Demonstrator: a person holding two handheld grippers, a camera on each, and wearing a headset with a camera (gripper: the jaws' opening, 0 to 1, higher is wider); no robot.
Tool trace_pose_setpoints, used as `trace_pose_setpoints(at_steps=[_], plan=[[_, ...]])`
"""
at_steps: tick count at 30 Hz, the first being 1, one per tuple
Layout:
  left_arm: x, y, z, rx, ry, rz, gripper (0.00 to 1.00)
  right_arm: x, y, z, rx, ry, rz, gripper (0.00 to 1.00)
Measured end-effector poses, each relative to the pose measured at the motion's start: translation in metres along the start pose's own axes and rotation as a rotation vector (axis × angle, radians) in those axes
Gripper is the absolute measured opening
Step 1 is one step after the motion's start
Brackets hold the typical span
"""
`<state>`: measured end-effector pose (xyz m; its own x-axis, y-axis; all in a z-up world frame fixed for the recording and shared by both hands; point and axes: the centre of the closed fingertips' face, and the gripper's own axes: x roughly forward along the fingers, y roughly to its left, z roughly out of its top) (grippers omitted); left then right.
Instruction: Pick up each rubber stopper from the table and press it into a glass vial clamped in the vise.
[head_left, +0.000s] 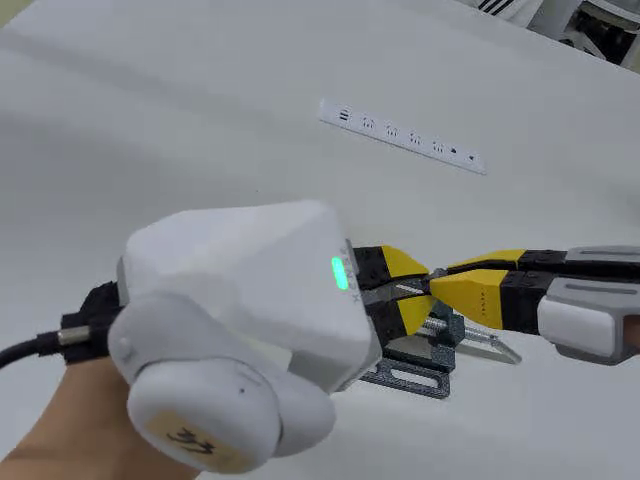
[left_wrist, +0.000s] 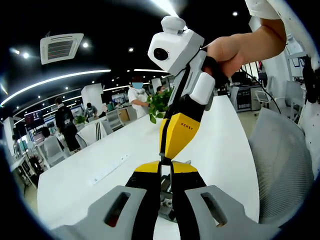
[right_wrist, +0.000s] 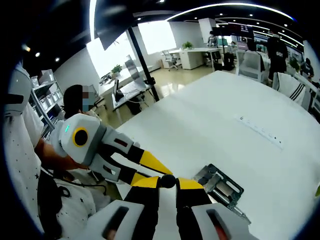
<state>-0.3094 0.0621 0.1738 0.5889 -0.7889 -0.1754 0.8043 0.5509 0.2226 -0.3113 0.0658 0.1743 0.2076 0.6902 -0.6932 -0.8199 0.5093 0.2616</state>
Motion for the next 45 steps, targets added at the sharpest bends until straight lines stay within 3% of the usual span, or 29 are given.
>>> trace_pose_setpoints(at_steps=[20, 34, 45], plan=[[-0.0009, -0.0023, -0.0006, -0.010, -0.004, -0.012, 0.03, 0.0011, 0.0016, -0.0024, -0.013, 0.023, 0.021, 0.07], [-0.0041, -0.0009, -0.0028, -0.078, -0.021, -0.015, 0.03, 0.0038, 0.0046, -0.0027, -0.073, 0.056, 0.031, 0.05], [-0.0050, -0.0046, -0.0075, -0.092, -0.026, -0.026, 0.04, 0.0086, 0.0050, -0.0071, -0.094, 0.081, 0.035, 0.05]])
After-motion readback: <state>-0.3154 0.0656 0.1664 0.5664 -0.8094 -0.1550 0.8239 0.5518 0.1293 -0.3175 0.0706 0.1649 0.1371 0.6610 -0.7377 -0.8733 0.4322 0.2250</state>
